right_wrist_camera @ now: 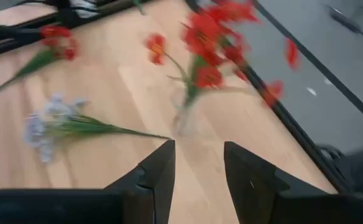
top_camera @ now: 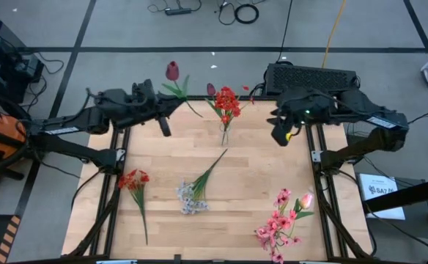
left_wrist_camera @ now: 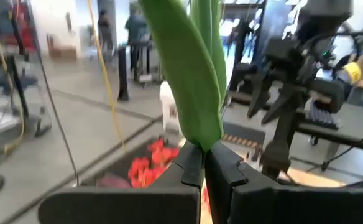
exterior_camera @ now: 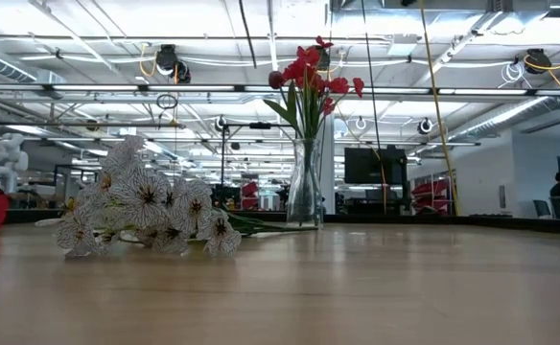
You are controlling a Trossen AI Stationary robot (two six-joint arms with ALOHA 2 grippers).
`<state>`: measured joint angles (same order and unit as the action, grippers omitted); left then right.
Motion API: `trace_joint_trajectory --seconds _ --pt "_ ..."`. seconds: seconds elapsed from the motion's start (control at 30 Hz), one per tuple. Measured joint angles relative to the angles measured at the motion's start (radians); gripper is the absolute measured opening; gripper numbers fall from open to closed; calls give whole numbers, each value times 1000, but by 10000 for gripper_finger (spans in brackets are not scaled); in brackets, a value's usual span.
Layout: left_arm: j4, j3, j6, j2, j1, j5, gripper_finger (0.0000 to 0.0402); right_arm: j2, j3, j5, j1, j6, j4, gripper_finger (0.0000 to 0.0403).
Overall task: Sort flowers into vase by color
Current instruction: Put the dark red flower into the transparent vase
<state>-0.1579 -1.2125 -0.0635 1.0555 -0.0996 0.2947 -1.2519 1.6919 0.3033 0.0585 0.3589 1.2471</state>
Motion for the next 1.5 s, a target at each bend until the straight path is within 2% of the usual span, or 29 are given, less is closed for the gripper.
trace_joint_trajectory --seconds 0.17,0.3,0.43,0.6,0.7,0.97,1.13,1.5 --pt "-3 8 -5 49 -46 -93 4 148 -244 -31 -2 61 -89 128" --pt "61 42 -6 86 -99 -228 4 291 -538 -104 -1 72 -347 128" --pt "85 71 2 130 -139 -265 4 415 -822 -147 -1 104 -668 128" --pt "251 120 18 179 -185 -367 4 505 -1036 -180 -1 196 -943 128" --pt "269 137 4 220 -205 -382 4 527 -1077 -179 -1 243 -964 128" --pt "341 137 -8 308 -263 -437 4 531 -1082 -175 -1 258 -996 128" --pt "384 136 -57 342 -282 -507 4 530 -1082 -173 -1 260 -993 128" --pt "375 136 -63 475 -282 -504 14 530 -1082 -173 -1 275 -992 128"
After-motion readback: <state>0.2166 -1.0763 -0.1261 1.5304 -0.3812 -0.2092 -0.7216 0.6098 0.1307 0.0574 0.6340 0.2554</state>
